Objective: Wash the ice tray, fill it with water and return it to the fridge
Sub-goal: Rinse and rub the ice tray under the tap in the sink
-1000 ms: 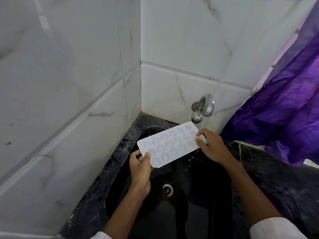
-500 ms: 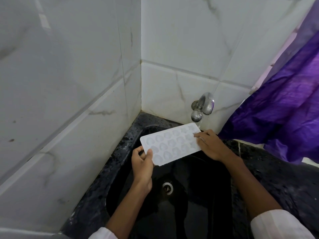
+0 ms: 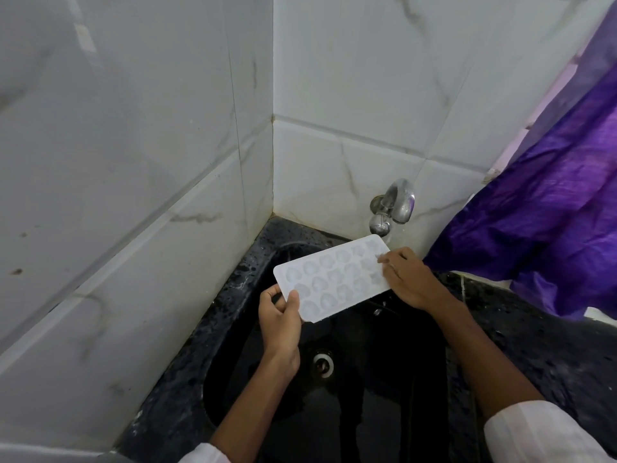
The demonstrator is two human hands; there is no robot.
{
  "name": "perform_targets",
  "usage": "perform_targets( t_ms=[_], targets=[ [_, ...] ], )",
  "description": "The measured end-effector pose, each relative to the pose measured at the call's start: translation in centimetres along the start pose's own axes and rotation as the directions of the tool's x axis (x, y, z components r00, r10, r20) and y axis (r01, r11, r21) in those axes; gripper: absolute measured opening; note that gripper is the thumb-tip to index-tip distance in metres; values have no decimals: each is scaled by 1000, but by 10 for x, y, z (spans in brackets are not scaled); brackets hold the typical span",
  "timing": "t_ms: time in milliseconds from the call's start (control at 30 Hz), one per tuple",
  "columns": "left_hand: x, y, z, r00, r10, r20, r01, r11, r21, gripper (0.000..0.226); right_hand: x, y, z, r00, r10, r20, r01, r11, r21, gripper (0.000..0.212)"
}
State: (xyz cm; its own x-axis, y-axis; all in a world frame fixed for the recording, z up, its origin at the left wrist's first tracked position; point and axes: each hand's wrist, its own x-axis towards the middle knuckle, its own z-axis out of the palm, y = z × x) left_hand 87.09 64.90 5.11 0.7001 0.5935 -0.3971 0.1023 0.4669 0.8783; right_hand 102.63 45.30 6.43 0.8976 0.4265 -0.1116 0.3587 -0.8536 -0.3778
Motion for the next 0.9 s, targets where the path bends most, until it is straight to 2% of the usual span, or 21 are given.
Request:
perform_targets(
  t_ms=[167, 467, 633, 900],
  targets=[
    [0, -1, 5, 1000, -5, -9, 5, 1000, -21, 16, 2, -7, 2, 999, 21, -50, -23, 999, -36, 36],
    [0, -1, 1, 1000, 7, -9, -7, 999, -36, 15, 7, -5, 2, 999, 2, -34, -3, 1000, -24, 29],
    [-1, -2, 2, 1000, 5, -14, -5, 999, -52, 16, 9, -10, 3, 998, -15, -64, 10, 997, -79, 36],
    [1, 0, 3, 999, 4, -34, -5, 999, -44, 15, 9, -4, 6, 995, -45, -89, 54, 993, 108, 27]
  ],
)
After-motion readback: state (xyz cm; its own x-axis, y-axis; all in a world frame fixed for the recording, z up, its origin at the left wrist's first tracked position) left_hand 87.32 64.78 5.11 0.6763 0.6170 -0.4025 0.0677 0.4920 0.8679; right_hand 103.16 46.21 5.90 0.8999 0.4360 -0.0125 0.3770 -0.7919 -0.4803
